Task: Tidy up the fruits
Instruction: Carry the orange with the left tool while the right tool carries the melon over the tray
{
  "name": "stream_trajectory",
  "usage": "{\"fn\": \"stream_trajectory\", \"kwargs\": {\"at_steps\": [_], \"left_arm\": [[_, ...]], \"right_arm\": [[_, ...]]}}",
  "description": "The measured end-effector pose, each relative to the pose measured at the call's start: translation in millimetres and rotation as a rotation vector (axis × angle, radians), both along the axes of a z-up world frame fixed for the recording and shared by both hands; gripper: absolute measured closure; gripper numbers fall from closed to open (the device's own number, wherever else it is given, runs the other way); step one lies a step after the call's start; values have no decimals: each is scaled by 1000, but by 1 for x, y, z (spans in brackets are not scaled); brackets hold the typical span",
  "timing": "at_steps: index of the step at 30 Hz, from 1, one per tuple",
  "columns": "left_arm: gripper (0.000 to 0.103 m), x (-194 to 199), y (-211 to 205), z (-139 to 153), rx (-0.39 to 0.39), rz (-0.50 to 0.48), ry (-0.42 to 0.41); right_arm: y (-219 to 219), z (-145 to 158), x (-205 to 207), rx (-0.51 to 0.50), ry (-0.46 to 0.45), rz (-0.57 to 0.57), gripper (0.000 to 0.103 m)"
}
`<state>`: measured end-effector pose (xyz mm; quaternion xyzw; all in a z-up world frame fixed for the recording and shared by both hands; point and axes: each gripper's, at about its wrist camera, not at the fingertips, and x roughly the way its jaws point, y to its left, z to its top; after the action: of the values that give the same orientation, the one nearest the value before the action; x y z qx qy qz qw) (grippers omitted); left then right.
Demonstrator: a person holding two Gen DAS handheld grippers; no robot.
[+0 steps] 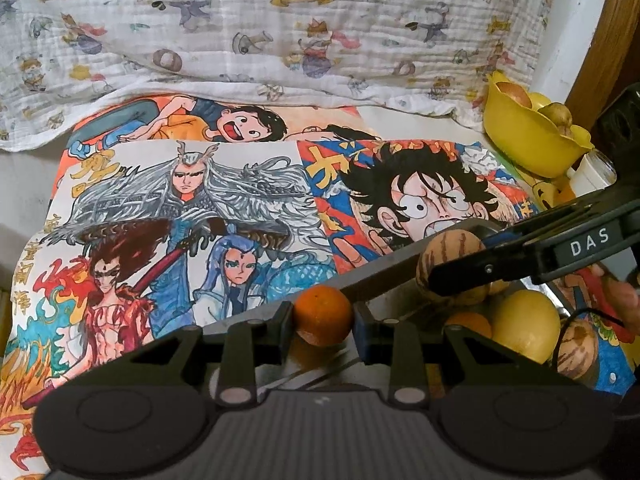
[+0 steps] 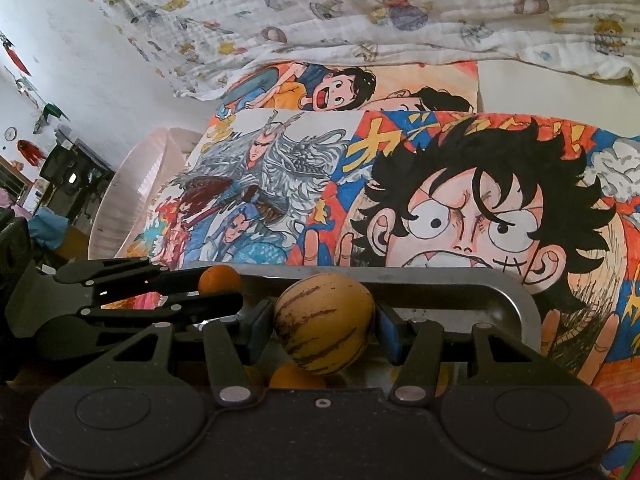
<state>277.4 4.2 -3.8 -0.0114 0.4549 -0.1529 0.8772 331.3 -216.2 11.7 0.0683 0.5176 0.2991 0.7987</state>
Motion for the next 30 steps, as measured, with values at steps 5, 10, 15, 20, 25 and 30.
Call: {"fn": "stream_trajectory", "kwargs": {"at_steps": [5, 10, 15, 20, 25, 30], "left_arm": [[69, 1, -1, 0, 4, -7, 5], [69, 0, -2, -1, 9, -13, 13], [68, 0, -2, -3, 10, -14, 23], [68, 0, -2, -6, 9, -10, 37], [68, 0, -2, -8, 7, -10, 47], [68, 0, -2, -8, 6, -8, 50]], "right_arm": [[1, -1, 0, -7, 3, 2, 47], [1, -2, 0, -20, 3, 3, 47], [2, -4, -1, -27, 3, 1, 47], [2, -4, 0, -31, 1, 3, 46], [2, -3, -1, -31, 1, 3, 46], [2, -3, -1, -32, 1, 3, 46]]}}
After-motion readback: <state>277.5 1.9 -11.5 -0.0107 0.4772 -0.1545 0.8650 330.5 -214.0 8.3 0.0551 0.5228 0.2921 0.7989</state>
